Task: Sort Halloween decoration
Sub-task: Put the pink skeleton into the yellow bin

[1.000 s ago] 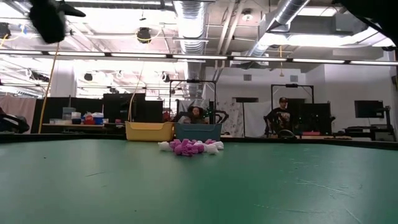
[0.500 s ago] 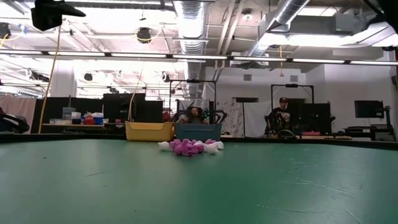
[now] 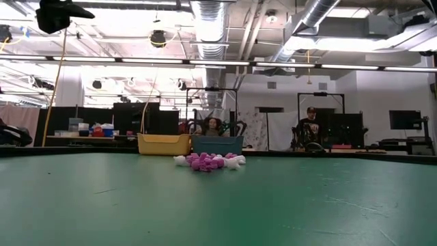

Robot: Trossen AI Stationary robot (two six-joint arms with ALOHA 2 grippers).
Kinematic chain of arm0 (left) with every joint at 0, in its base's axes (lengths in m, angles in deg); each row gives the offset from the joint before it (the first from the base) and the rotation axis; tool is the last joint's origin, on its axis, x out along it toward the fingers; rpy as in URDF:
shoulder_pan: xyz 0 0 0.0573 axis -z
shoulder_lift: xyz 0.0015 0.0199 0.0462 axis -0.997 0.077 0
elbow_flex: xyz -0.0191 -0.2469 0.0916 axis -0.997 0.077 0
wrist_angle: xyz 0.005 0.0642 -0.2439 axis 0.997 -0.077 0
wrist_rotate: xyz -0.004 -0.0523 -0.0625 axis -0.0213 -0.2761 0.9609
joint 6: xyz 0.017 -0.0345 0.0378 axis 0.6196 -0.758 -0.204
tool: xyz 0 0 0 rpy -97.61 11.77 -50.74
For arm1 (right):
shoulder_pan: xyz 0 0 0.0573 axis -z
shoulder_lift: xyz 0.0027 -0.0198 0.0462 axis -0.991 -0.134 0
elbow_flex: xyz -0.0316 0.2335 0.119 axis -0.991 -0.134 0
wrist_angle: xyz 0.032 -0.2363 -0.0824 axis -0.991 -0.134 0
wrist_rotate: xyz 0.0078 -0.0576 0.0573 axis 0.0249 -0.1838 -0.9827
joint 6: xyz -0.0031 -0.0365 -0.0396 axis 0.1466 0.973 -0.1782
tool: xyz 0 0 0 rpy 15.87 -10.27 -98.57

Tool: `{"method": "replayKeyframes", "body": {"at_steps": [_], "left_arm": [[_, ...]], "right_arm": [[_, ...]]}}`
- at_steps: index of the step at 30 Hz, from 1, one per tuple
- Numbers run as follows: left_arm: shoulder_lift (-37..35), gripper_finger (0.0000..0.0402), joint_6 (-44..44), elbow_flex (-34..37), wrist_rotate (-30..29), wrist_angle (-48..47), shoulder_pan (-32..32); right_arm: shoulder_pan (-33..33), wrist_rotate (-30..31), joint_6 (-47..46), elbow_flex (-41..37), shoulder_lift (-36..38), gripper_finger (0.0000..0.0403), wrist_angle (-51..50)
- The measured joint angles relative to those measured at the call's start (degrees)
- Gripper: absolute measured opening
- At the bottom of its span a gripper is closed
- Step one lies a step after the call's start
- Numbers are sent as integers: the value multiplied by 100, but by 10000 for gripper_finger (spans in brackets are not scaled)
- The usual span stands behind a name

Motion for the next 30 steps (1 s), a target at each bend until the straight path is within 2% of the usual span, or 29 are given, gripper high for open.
{"method": "replayKeyframes", "body": {"at_steps": [9,14,19,22,26,30], "left_arm": [[2,231,51,0,-2,150,0],[1,231,41,0,-210,386,0],[2,231,-2,0,-638,564,0],[2,231,0,0,-1049,622,0],[17,231,-5,0,-1572,666,0],[17,231,-22,0,-1859,686,0]], "right_arm": [[507,15,484,-50,713,123,-1031],[858,-21,933,-865,1572,123,-1088],[1343,-240,1433,-2163,2796,123,-159],[1586,-334,1685,-3196,3429,123,585],[1844,-804,1997,-4775,4051,123,1663],[1976,-1284,2328,-6248,4379,123,3132]]}}
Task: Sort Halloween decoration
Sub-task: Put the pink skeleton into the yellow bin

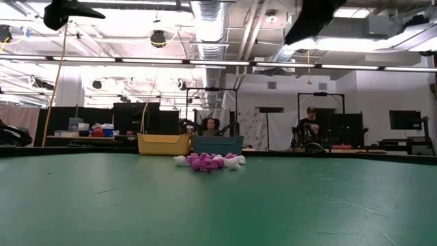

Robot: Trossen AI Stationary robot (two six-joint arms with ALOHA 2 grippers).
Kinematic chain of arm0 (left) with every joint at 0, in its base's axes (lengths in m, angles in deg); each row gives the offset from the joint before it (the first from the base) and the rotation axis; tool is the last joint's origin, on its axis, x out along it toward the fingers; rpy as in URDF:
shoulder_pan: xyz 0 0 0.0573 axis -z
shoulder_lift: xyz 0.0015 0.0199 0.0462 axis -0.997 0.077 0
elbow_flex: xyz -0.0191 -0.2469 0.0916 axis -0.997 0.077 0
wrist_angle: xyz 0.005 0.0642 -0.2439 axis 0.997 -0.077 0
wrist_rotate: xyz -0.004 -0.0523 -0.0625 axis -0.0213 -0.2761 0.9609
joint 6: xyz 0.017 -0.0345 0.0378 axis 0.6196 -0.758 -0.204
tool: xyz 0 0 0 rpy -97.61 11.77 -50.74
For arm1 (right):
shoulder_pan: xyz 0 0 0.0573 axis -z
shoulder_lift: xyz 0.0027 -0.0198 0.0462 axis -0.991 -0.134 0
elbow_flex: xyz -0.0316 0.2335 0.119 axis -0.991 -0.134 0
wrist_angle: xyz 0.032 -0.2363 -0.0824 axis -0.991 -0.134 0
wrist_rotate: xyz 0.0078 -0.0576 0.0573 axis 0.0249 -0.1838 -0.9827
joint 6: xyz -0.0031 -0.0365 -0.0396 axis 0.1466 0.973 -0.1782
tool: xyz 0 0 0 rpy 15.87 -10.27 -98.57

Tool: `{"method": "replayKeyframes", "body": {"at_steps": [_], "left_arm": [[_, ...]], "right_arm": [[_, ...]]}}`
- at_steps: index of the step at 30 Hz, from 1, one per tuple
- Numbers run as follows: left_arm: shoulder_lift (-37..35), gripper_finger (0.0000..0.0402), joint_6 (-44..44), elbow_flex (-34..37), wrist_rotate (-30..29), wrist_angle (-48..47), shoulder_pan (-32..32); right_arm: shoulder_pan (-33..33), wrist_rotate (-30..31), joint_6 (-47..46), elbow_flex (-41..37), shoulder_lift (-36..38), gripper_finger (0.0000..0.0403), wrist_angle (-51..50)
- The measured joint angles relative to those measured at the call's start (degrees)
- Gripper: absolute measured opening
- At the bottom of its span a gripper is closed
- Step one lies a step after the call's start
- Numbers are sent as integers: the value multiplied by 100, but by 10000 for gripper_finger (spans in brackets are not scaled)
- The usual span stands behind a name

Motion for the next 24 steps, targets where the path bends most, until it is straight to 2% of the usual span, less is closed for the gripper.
{"method": "replayKeyframes", "body": {"at_steps": [5,9,13,20,24], "left_arm": [[0,231,-35,0,-233,-2,0],[0,231,2,0,-414,-2,0],[0,231,11,0,-568,-4,0],[0,231,21,0,-931,-23,0],[0,231,0,0,-1002,-26,0]], "right_arm": [[142,-514,455,-1180,-93,123,1862],[365,-1363,626,-1682,-552,123,3002],[568,-2052,747,-1807,-1246,123,3706],[543,-2689,1159,-1811,-2454,123,4712],[493,-2785,1274,-1811,-2981,123,5102]]}}
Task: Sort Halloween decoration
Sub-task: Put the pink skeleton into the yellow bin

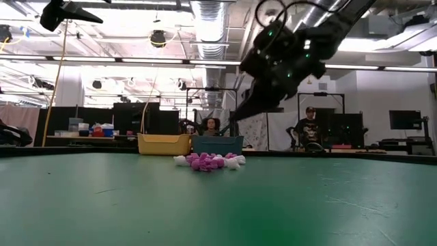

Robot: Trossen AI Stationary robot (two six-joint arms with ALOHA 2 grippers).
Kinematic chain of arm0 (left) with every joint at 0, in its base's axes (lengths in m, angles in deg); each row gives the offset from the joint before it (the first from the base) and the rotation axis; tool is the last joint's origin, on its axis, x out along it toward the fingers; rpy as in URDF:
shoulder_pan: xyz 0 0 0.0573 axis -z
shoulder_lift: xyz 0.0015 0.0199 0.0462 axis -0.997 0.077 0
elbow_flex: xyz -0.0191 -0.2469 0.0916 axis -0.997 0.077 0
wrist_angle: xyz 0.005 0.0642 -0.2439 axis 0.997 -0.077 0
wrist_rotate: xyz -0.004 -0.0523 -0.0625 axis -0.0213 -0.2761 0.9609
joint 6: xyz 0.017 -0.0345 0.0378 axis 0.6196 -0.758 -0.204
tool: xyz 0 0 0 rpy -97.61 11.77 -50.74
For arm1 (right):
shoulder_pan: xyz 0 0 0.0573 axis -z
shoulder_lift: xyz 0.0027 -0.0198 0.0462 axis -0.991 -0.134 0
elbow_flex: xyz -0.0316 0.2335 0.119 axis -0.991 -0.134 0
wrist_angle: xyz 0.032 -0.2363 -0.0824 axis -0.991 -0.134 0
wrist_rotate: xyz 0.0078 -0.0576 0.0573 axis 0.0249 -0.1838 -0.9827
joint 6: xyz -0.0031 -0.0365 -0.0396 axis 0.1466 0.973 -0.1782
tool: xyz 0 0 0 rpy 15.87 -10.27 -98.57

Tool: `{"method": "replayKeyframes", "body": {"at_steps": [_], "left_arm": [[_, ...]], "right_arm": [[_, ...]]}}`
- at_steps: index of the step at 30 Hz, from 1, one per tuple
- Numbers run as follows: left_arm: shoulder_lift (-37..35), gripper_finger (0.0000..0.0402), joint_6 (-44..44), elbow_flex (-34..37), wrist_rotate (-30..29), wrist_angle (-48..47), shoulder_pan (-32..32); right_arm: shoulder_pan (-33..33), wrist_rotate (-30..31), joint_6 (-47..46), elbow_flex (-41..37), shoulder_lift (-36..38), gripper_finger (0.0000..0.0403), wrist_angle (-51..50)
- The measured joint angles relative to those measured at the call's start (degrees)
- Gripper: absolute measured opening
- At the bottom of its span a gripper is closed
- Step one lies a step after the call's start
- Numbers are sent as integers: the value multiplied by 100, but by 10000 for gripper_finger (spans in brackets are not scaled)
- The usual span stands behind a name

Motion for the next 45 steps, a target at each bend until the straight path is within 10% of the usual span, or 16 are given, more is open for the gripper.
{"method": "replayKeyframes", "body": {"at_steps": [20,45], "left_arm": [[1,231,-15,0,-297,-8,0],[2,231,13,0,-490,-21,1]], "right_arm": [[-137,314,52,4,-1552,123,1479],[-333,590,481,17,-1799,98,1875]]}}
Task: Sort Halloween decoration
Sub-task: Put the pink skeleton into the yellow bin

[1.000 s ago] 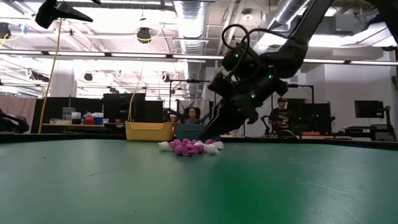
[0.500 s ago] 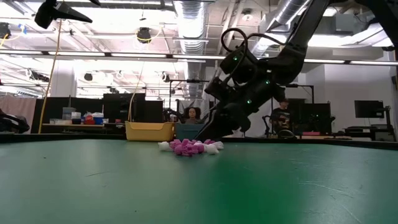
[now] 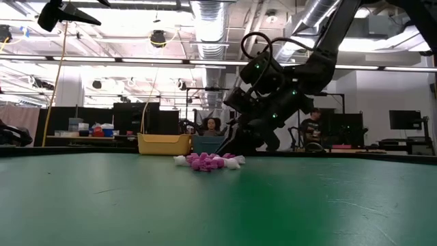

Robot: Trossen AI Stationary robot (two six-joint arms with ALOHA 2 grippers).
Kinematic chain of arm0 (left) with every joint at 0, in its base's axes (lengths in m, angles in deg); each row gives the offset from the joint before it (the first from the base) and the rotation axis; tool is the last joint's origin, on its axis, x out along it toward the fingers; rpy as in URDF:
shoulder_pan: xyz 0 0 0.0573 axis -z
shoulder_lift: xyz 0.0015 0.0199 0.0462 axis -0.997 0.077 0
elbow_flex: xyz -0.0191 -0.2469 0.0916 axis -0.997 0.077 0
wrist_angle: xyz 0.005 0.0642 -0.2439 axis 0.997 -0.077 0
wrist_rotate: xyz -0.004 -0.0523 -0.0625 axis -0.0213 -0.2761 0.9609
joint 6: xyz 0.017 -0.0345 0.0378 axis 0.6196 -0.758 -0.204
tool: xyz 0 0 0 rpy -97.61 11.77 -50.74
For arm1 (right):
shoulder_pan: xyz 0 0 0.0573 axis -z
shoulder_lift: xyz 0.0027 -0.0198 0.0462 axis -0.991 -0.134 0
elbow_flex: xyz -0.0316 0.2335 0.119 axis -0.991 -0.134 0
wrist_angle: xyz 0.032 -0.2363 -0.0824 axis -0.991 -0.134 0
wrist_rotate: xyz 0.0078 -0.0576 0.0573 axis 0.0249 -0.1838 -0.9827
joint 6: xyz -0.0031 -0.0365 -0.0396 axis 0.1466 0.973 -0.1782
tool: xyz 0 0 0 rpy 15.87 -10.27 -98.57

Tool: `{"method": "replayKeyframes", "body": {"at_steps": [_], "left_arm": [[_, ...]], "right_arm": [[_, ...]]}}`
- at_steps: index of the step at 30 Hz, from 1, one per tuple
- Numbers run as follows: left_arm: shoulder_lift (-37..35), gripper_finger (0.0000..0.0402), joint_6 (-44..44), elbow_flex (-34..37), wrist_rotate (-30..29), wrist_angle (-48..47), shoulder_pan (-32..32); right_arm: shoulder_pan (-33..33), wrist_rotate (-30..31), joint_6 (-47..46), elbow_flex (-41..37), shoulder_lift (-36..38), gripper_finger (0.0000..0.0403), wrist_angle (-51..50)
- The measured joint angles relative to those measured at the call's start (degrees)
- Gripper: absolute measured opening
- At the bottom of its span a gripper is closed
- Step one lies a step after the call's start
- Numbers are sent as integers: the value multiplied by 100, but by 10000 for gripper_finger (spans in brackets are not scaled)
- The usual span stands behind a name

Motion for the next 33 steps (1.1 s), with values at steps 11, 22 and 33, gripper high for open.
{"method": "replayKeyframes", "body": {"at_steps": [11,22,33], "left_arm": [[0,231,-70,0,0,1,-1],[0,231,-72,0,0,1,0],[0,231,-70,0,61,1,0]], "right_arm": [[35,170,-434,123,-183,80,-90],[103,304,-905,124,-155,7,-117],[137,598,-1051,824,-32,7,-432]]}}
